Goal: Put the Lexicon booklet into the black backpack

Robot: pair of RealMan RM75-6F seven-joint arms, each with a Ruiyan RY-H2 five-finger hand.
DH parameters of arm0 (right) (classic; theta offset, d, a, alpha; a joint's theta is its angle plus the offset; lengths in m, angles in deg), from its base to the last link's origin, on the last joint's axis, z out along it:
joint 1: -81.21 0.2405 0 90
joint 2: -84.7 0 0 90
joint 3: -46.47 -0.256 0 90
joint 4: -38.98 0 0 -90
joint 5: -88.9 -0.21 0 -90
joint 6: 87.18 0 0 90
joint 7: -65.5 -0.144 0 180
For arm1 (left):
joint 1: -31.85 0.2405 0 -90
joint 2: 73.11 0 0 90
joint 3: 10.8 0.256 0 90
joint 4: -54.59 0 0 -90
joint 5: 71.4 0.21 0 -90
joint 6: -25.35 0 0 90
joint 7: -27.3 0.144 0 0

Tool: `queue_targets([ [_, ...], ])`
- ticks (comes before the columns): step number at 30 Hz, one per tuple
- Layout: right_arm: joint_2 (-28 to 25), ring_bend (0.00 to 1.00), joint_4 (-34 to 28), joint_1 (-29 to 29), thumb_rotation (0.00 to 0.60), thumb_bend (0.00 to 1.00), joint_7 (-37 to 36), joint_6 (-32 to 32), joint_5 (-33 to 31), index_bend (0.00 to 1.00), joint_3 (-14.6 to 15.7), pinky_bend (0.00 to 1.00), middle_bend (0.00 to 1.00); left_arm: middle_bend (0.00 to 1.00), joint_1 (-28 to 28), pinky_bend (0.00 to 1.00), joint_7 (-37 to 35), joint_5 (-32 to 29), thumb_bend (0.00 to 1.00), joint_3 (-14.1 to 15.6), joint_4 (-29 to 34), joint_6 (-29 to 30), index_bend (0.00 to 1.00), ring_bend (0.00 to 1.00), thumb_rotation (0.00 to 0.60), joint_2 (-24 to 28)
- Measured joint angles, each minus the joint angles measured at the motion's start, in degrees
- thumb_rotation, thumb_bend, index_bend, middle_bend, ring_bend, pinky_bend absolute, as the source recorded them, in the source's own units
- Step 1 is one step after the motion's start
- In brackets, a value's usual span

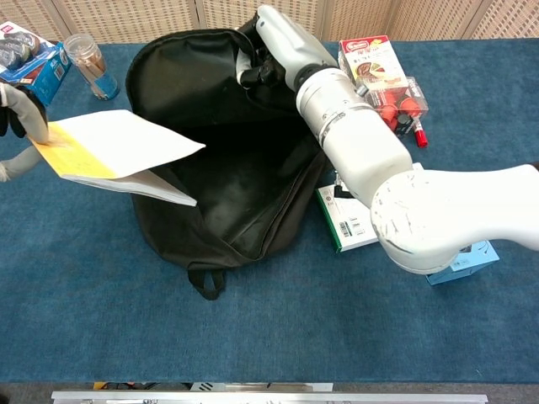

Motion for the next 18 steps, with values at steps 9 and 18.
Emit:
queue_targets([
  [9,2.84,0.64,2.48,1.14,0.600,0.74,-2.01,-1.20,1.21,0.73,-3.21,0.87,0.62,0.66,-5.05,0.68,0.30,1.10,0.35,-0.92,4.16,-6.06,0.65,0.61,0.600,-0.85],
  [18,2.68,0.64,2.81,1.09,0.600,0.74,-2.48,-0.18,0.60,0.73,-4.13,0.87,0.62,0.66,-7.50,0.68,2.03,1.91,0.35,0.67,4.29,-11.07,0.65,0.60,0.600,-0.02],
])
